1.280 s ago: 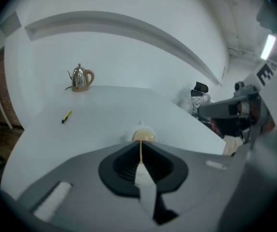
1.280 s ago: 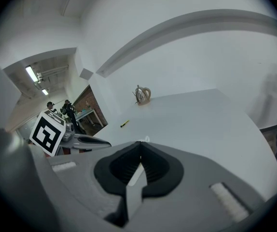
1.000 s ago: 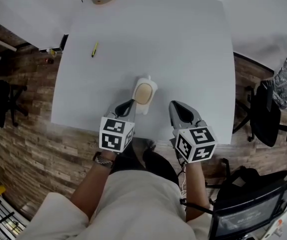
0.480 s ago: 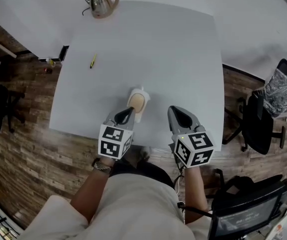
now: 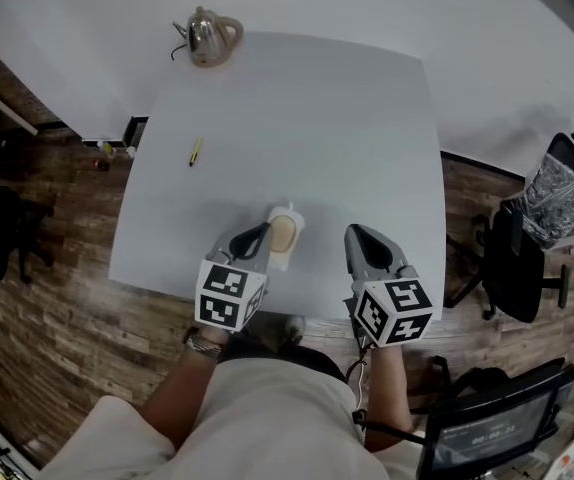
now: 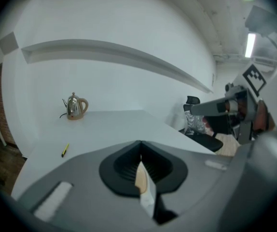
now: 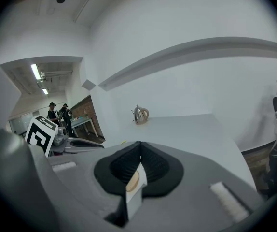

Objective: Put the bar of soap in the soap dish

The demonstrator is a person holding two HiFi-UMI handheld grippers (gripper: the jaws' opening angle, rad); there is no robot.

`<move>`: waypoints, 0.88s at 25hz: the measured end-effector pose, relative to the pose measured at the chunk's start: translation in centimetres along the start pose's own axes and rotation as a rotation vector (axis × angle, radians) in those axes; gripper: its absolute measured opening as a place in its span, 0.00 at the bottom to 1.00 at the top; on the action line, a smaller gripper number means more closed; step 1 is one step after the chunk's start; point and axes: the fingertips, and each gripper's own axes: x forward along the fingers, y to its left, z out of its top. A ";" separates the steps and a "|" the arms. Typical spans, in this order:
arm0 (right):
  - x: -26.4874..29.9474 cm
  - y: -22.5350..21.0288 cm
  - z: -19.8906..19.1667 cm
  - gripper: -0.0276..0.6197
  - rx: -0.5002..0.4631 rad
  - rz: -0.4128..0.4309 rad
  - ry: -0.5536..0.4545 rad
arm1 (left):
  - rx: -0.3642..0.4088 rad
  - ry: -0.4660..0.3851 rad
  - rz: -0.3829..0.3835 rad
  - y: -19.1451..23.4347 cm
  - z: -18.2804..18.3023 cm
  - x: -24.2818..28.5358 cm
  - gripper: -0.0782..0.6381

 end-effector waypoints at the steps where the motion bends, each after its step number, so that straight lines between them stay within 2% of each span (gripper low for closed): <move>1: 0.0 0.0 0.3 0.05 0.001 -0.005 -0.006 | 0.005 -0.007 -0.001 0.1 0.4 -0.1 0.12; 9: 0.7 1.7 2.0 0.05 -0.012 0.001 -0.022 | 0.035 -0.045 -0.005 1.3 2.3 -1.3 0.12; 14: 0.4 3.0 3.0 0.05 -0.035 -0.007 -0.041 | 0.109 -0.059 -0.007 1.1 3.0 -2.4 0.12; 22: -0.1 4.2 4.6 0.05 -0.069 -0.030 -0.076 | 0.127 -0.119 -0.039 1.2 5.1 -4.0 0.12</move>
